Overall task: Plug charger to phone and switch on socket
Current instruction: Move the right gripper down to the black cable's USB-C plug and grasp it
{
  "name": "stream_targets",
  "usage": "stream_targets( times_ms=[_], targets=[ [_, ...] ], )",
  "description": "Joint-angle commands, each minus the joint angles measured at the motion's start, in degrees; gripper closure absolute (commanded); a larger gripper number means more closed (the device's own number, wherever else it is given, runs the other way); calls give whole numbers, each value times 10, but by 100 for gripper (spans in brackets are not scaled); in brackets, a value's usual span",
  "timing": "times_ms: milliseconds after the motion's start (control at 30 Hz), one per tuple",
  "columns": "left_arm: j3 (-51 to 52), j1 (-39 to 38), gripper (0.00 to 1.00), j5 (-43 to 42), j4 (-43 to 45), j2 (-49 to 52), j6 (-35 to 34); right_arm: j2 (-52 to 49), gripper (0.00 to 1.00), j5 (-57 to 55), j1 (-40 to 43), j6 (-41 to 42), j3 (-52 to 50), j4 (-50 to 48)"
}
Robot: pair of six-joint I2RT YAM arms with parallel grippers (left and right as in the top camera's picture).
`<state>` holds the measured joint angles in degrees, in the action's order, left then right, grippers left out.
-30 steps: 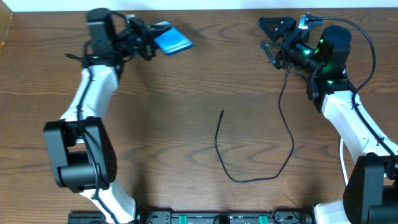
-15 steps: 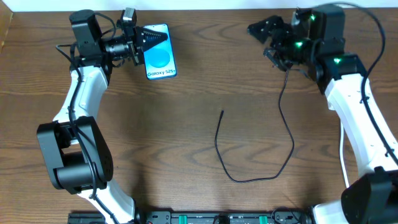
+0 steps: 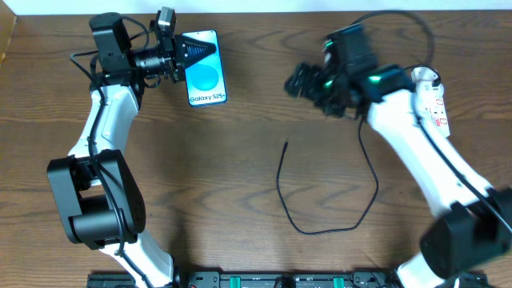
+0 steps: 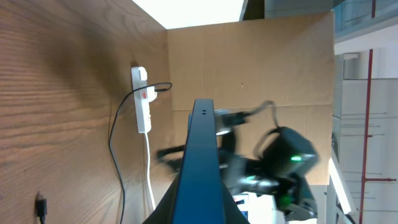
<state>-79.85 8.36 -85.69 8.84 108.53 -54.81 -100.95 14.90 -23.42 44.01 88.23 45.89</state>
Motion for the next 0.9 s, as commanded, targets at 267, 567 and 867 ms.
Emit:
stream_targets(
  times_ms=[267, 567, 867],
  targets=[
    [-6, 1, 93, -24, 3, -13, 12, -120, 19, -19, -74, -12, 3, 79],
    [-6, 1, 93, -24, 3, -13, 12, -181, 19, -73, -100, 18, 3, 88],
    [-6, 1, 93, -24, 3, -13, 12, -212, 25, -80, -106, 18, 3, 79]
  ],
)
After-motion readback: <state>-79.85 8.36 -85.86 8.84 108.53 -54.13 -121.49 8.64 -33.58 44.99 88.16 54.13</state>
